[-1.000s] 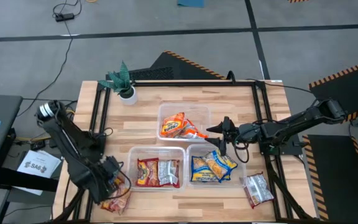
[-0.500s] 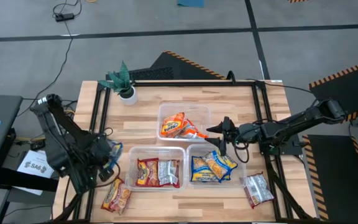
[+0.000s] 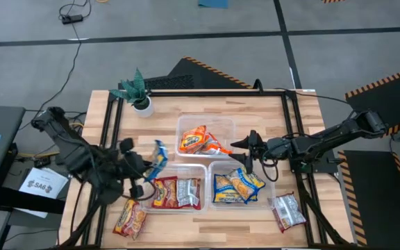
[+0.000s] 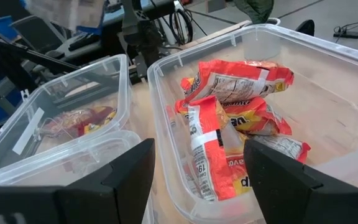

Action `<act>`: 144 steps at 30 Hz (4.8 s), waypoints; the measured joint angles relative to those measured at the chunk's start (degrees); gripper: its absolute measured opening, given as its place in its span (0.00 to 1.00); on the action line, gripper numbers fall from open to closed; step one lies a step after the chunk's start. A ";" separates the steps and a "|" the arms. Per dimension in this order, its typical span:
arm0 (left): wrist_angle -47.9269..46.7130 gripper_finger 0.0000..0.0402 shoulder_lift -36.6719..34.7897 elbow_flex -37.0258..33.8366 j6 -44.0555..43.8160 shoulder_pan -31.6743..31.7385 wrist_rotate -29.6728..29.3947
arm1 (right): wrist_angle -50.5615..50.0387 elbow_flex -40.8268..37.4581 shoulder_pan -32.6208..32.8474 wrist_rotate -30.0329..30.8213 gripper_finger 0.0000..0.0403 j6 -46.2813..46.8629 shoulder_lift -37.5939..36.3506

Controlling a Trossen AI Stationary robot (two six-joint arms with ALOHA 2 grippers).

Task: Sort Maruchan noodles
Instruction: Put the blue noodle pack into the bottom right transparent bin, then put the red noodle pack into the bottom left transparent bin

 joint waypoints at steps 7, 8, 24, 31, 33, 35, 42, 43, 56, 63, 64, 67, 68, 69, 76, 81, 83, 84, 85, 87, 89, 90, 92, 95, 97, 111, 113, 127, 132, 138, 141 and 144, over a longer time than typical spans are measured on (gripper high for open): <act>34.44 0.00 -0.45 -9.48 29.40 8.79 13.78 | 0.01 0.00 -0.02 0.11 0.67 0.00 0.00; 39.99 0.00 -0.42 -11.97 32.08 10.53 18.44 | 0.01 0.00 0.00 0.10 0.67 0.00 0.00; 91.91 0.00 15.42 -22.26 37.33 31.33 61.43 | 1.02 0.00 -1.60 0.35 0.67 -0.07 0.01; 91.95 0.03 23.58 -16.52 35.15 31.98 58.73 | 2.32 0.00 -1.62 0.35 0.67 -1.59 0.02; 92.11 0.07 25.37 -14.66 35.15 31.92 59.41 | 2.64 0.00 -1.62 0.35 0.67 -1.59 0.00; 91.65 0.13 26.79 -13.09 35.13 31.96 60.99 | 2.59 0.00 -1.62 0.35 0.67 -1.60 0.00; 82.63 0.44 27.43 -7.83 34.17 31.96 62.62 | 2.87 0.00 -1.64 0.35 0.67 -1.60 0.00; 80.59 0.49 27.22 -7.24 33.85 31.96 62.90 | 2.85 0.00 -1.63 0.35 0.67 -1.60 0.00; 53.24 0.64 12.78 -8.73 35.55 29.31 51.90 | 2.68 0.00 -1.42 0.33 0.67 -1.73 0.00; 70.14 0.64 -2.64 -29.88 35.59 26.32 44.65 | 2.85 0.00 -1.42 0.33 0.67 -1.57 0.02; 73.29 0.64 -4.99 -33.26 35.48 26.14 43.67 | 2.85 0.00 -1.42 0.33 0.67 -1.57 0.02; 80.83 0.64 -12.25 -43.46 35.05 26.12 40.83 | 2.96 0.00 -1.42 0.33 0.67 -1.57 0.01; 83.45 0.64 -14.81 -46.69 34.86 26.12 39.89 | 3.01 0.00 -1.42 0.33 0.67 -1.56 0.02; 85.53 0.64 -17.50 -49.72 34.63 26.12 38.83 | 3.10 0.00 -1.42 0.33 0.67 -1.57 0.01; 92.36 0.64 -32.93 -63.04 34.00 26.12 36.74 | 3.42 0.00 -1.42 0.33 0.67 -1.57 0.00; 91.93 0.64 -39.07 -65.88 33.12 26.12 37.35 | 3.44 0.00 -1.46 0.98 0.67 -1.60 0.02; 91.91 0.64 -40.68 -66.32 33.07 26.10 37.35 | 3.55 0.00 -1.49 1.01 0.67 -1.60 0.01; 91.92 0.64 -41.18 -66.37 33.07 26.10 37.35 | 3.56 0.00 -1.48 1.01 0.67 -1.57 0.02; 91.92 0.64 -41.44 -66.37 33.05 26.10 37.36 | 3.55 0.00 -1.46 1.01 0.67 -1.57 0.02; 91.62 0.64 -41.73 -66.39 33.01 26.10 37.36 | 3.77 0.00 -1.46 1.01 0.67 -1.60 0.02; 91.58 0.64 -41.71 -66.41 32.81 26.10 37.36 | 3.76 0.00 -1.46 1.03 0.67 -1.60 0.02; 91.44 0.64 -41.69 -66.41 32.77 26.10 37.36 | 3.75 0.00 -1.46 1.03 0.67 -1.62 0.02; 91.24 0.64 -41.67 -66.41 32.75 26.10 37.36 | 3.77 0.00 -1.46 1.05 0.67 -1.75 0.01; 91.03 0.64 -41.67 -66.41 32.75 26.10 37.36 | 4.56 0.00 -1.34 1.07 0.67 -2.82 0.02; 91.07 0.64 -41.67 -66.41 32.75 26.10 37.36 | 9.29 -0.02 -0.65 0.40 0.67 -3.33 0.04; 90.90 0.64 -41.67 -66.41 33.16 26.10 37.36 | -24.10 26.70 30.83 2.67 0.67 2.81 -1.15; 90.91 0.64 -41.67 -66.41 33.14 26.10 37.36 | -43.22 36.96 36.71 9.07 0.67 13.44 2.58; 90.80 0.64 -41.67 -66.41 32.29 26.10 37.37 | -106.28 67.31 54.42 -11.88 0.67 86.90 34.14; 91.67 0.64 -41.67 -66.41 33.13 26.10 37.29 | -111.33 67.30 53.66 -19.91 0.67 83.41 41.03; 91.88 0.64 -41.67 -66.41 33.21 26.10 37.27 | -107.93 64.51 53.15 -16.76 0.66 77.63 44.29; 91.89 0.64 -41.67 -66.41 33.23 26.10 37.25 | -103.12 59.57 53.57 -16.79 0.65 79.27 42.97; 91.89 0.64 -41.67 -66.41 33.23 26.10 37.23 | -96.59 53.20 54.01 -17.23 0.64 82.09 40.27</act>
